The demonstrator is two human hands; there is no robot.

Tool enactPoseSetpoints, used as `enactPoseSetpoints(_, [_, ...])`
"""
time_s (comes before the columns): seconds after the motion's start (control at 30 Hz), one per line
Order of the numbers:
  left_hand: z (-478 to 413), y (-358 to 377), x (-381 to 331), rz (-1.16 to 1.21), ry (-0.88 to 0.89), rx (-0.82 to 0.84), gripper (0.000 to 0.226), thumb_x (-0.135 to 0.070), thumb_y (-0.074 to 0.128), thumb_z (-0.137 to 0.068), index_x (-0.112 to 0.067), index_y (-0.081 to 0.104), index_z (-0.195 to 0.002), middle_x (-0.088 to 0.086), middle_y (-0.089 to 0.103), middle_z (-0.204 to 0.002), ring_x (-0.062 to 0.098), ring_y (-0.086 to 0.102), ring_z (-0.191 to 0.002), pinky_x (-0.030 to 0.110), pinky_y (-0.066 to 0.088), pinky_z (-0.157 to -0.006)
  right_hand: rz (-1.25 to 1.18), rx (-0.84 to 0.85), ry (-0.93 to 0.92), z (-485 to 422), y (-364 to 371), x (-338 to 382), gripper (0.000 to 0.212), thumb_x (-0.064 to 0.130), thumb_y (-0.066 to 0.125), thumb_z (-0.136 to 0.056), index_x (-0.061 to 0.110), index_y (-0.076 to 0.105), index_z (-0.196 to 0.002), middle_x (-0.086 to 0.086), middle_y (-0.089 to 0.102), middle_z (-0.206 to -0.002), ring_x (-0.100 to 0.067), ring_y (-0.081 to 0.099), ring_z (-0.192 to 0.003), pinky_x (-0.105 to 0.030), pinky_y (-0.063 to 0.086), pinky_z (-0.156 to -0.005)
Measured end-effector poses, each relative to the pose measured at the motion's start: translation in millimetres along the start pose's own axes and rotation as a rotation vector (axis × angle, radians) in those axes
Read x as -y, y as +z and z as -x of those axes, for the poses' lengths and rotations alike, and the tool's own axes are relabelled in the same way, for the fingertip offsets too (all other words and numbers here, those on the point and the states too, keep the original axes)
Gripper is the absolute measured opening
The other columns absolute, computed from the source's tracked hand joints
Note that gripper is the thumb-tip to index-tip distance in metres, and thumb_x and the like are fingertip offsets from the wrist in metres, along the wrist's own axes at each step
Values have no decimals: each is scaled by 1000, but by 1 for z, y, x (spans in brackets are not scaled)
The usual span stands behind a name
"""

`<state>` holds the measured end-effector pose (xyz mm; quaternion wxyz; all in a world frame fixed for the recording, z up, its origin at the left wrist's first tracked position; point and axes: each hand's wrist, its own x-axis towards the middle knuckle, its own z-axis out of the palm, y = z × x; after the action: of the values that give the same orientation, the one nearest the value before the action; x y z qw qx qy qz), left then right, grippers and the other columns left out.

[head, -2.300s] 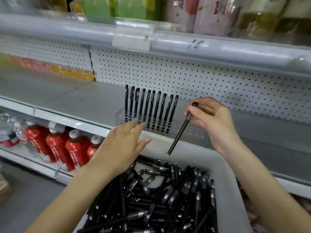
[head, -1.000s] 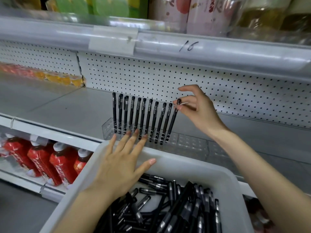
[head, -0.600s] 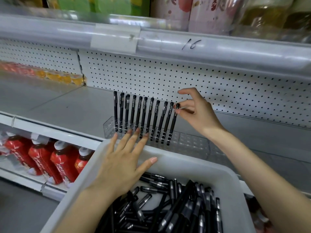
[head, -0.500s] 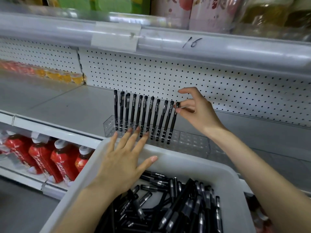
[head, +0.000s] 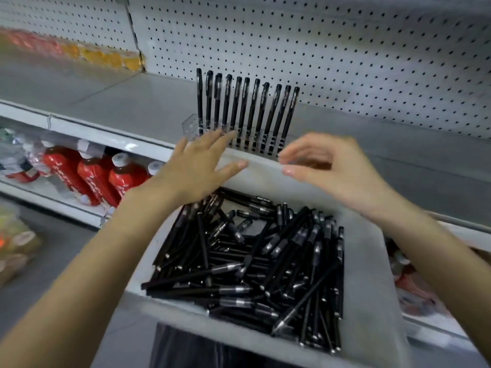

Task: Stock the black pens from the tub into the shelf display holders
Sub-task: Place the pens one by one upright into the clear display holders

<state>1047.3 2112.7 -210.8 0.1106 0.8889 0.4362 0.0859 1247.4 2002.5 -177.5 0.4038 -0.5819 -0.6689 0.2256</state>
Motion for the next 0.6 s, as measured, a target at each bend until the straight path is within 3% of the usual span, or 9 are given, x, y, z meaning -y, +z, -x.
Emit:
enactPoseSetpoints(0.1, [44, -16, -1, 84, -22, 6, 85, -82, 18, -80, -35, 9, -151, -6, 4, -159, 7, 1, -145, 41, 0, -119, 13, 226, 64, 28, 28, -13, 15, 12, 75, -77, 23, 70, -86, 8, 72, -86, -1, 65, -79, -16, 50, -75])
enactPoseSetpoints(0.2, [97, -13, -1, 7, -61, -58, 86, -80, 3, -74, -40, 4, -149, -13, -3, -157, -1, -9, -142, 37, -7, -117, 29, 331, 102, 41, 49, -25, 11, 18, 76, -77, 24, 73, -85, 5, 73, -86, -2, 65, -74, -14, 49, -69])
enactPoseSetpoints(0.37, [141, 10, 1, -20, -171, -117, 84, -78, 0, -76, -38, 10, -150, -13, -1, -158, -2, -10, -141, 32, -6, -116, 151, 291, 160, 29, 68, -29, 10, 27, 75, -78, 21, 71, -86, 5, 71, -84, -9, 65, -79, -17, 48, -73])
enactPoseSetpoints(0.43, [143, 15, -1, -18, -183, -156, 81, -75, 5, -80, -36, 15, -150, -10, 5, -158, 3, -4, -144, 29, 0, -115, 217, 275, 181, 22, 77, -27, 11, 31, 75, -78, 27, 67, -83, 7, 68, -80, -7, 62, -76, -17, 47, -71])
enactPoseSetpoints(0.6, [144, 19, -2, -40, -195, -184, 77, -73, 3, -82, -37, 9, -150, -11, 1, -158, 2, -7, -143, 25, -1, -111, 432, 364, 242, 19, 94, -24, 25, 41, 74, -77, 18, 67, -86, 8, 60, -72, -7, 54, -67, -23, 39, -62])
